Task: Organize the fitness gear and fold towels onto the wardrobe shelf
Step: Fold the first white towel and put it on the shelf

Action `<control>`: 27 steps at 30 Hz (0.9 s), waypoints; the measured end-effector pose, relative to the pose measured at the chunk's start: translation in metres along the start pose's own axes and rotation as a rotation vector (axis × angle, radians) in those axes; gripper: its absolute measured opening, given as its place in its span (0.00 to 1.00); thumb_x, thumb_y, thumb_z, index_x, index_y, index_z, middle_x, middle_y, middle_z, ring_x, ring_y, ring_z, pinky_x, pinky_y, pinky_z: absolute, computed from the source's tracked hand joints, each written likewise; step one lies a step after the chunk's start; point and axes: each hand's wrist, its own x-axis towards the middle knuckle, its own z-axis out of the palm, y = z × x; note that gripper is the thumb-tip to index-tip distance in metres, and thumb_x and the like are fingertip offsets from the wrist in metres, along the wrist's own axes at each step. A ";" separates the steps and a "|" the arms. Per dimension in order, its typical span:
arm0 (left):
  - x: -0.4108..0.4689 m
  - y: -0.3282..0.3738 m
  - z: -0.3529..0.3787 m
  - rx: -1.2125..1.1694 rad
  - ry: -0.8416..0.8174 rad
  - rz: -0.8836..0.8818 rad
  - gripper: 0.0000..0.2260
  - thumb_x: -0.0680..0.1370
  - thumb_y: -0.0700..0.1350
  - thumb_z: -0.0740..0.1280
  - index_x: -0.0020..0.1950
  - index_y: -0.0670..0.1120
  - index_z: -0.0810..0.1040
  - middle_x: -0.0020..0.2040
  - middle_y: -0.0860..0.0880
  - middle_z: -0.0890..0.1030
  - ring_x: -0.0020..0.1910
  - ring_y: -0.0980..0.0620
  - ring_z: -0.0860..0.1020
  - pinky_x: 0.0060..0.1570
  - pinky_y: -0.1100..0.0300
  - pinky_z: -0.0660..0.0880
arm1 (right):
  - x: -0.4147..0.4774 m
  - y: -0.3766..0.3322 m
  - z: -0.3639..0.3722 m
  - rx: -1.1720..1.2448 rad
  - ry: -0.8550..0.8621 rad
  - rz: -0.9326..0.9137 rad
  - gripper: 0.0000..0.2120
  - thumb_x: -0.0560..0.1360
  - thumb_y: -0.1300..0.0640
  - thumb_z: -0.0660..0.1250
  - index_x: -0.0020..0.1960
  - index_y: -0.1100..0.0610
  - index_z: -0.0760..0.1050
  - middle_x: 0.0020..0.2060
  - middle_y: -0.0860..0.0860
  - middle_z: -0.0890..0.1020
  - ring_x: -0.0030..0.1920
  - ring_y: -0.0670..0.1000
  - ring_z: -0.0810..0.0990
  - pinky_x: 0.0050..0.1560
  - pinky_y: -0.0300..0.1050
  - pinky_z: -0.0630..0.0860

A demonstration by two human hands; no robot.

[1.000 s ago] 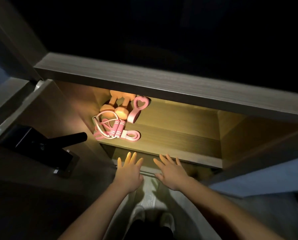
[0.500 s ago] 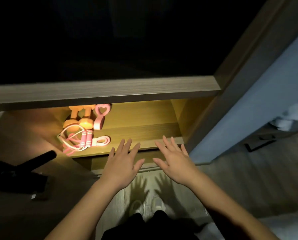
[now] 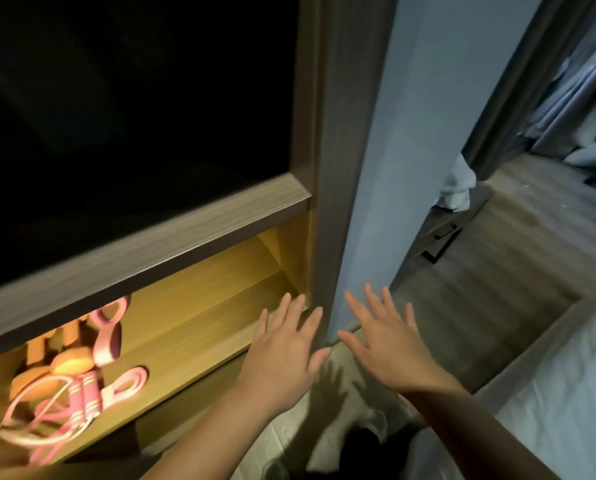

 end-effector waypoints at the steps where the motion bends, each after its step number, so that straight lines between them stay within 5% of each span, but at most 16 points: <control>1: 0.015 0.009 -0.001 0.000 0.005 0.018 0.28 0.81 0.63 0.47 0.79 0.55 0.47 0.80 0.50 0.44 0.78 0.49 0.38 0.75 0.46 0.42 | 0.004 0.015 -0.003 0.013 0.004 0.027 0.31 0.80 0.35 0.46 0.78 0.42 0.39 0.79 0.50 0.40 0.77 0.55 0.36 0.74 0.62 0.37; 14: 0.211 0.159 0.005 -0.074 0.012 0.070 0.27 0.82 0.61 0.50 0.79 0.55 0.48 0.80 0.50 0.49 0.79 0.49 0.44 0.73 0.51 0.41 | 0.081 0.232 -0.084 -0.017 0.038 0.116 0.32 0.81 0.38 0.49 0.79 0.43 0.39 0.78 0.50 0.38 0.77 0.55 0.35 0.74 0.62 0.39; 27: 0.397 0.256 -0.001 -0.082 -0.080 0.120 0.28 0.82 0.59 0.53 0.80 0.53 0.50 0.80 0.49 0.49 0.79 0.49 0.47 0.76 0.51 0.50 | 0.156 0.392 -0.138 0.069 0.135 0.191 0.32 0.80 0.38 0.50 0.79 0.44 0.41 0.79 0.52 0.41 0.78 0.57 0.38 0.74 0.63 0.42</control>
